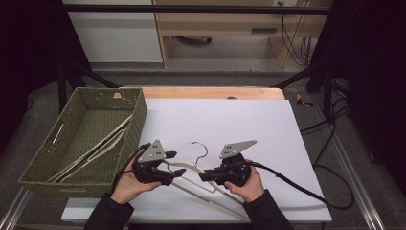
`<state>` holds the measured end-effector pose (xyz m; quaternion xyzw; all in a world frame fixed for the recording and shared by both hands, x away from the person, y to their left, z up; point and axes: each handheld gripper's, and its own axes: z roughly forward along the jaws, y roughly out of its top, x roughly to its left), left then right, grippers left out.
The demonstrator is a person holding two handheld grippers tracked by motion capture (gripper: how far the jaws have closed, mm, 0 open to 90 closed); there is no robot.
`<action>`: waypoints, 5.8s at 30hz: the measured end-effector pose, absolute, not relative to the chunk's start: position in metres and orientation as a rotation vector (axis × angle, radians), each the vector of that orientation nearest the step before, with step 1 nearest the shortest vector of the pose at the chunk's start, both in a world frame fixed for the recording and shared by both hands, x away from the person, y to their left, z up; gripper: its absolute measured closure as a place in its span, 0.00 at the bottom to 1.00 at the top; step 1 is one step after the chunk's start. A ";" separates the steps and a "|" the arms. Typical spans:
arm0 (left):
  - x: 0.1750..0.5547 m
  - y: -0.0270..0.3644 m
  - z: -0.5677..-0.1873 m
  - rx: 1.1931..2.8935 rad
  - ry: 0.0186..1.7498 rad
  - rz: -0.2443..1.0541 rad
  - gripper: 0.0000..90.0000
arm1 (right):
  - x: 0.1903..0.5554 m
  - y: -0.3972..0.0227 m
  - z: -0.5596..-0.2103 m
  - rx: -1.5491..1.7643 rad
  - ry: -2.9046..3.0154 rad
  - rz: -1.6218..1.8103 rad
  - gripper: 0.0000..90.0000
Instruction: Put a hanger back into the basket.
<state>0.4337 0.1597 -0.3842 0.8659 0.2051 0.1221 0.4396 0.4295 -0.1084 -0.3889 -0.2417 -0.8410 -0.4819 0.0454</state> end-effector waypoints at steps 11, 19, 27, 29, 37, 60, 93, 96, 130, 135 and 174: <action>0.431 0.155 -0.387 2.229 0.422 0.278 0.74 | 0.428 -0.108 -0.389 -0.696 -2.583 -1.451 0.95; 0.425 0.151 -0.383 2.226 0.402 0.265 0.87 | 0.427 -0.114 -0.382 -0.784 -2.682 -1.532 0.80; 0.419 0.147 -0.380 2.174 0.417 0.223 0.94 | 0.427 -0.121 -0.378 -0.840 -2.690 -1.608 0.47; 0.418 0.148 -0.378 2.145 0.437 0.252 0.95 | 0.426 -0.129 -0.375 -0.886 -2.672 -1.659 0.36; 0.421 0.161 -0.372 2.062 0.554 0.325 0.95 | 0.424 -0.166 -0.368 -1.084 -2.655 -1.809 0.13; 0.402 0.183 -0.321 1.911 0.582 0.436 0.95 | 0.416 -0.246 -0.382 -1.461 -2.599 -1.906 0.03; 0.429 0.287 -0.218 1.897 0.716 0.729 0.94 | 0.412 -0.253 -0.382 -1.484 -2.573 -1.925 0.03; 0.435 0.299 -0.220 1.907 0.733 0.742 0.94 | 0.412 -0.253 -0.383 -1.480 -2.582 -1.917 0.03; 0.477 0.408 -0.290 1.968 1.012 0.809 0.94 | 0.413 -0.252 -0.384 -1.476 -2.580 -1.903 0.03; 0.478 0.415 -0.301 2.012 1.023 0.829 0.94 | 0.413 -0.252 -0.384 -1.475 -2.580 -1.904 0.03; 0.481 0.402 -0.374 2.147 1.095 0.630 0.68 | 0.413 -0.249 -0.385 -1.444 -2.593 -1.895 0.04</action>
